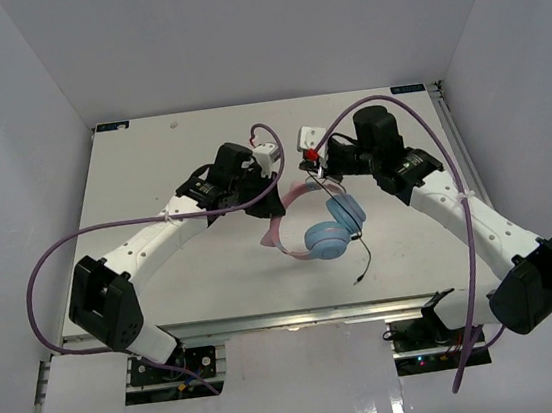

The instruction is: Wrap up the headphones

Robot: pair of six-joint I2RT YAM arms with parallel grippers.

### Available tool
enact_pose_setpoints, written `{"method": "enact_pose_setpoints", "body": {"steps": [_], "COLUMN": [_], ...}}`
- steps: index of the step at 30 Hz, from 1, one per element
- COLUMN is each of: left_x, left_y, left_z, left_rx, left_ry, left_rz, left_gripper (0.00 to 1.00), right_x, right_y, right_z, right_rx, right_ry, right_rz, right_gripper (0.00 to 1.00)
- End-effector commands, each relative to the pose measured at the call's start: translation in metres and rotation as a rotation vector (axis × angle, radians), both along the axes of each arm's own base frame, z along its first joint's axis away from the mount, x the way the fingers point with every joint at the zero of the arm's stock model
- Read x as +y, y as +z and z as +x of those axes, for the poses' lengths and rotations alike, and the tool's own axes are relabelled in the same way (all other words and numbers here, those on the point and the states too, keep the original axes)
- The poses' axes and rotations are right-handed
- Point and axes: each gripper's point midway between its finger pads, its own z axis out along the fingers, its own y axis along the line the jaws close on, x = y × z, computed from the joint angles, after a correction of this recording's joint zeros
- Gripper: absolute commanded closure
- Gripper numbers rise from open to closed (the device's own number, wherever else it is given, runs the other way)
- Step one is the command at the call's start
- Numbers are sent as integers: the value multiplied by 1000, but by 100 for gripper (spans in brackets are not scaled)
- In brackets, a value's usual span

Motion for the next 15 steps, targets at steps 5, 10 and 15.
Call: {"method": "enact_pose_setpoints", "body": {"steps": [5, 10, 15], "left_x": [-19, -8, 0], "left_y": [63, 72, 76], "left_z": [-27, -42, -52], "left_rx": [-197, -252, -278], "left_ry": [-154, -161, -167], "left_rz": [-176, -207, -223], "left_gripper": [100, 100, 100], "right_x": [-14, -14, -11], "right_y": [-14, -12, -10], "right_z": [36, 40, 29], "right_rx": [-59, 27, 124], "right_ry": [-137, -129, -33], "right_rz": [-48, 13, 88], "right_gripper": [83, 78, 66]}}
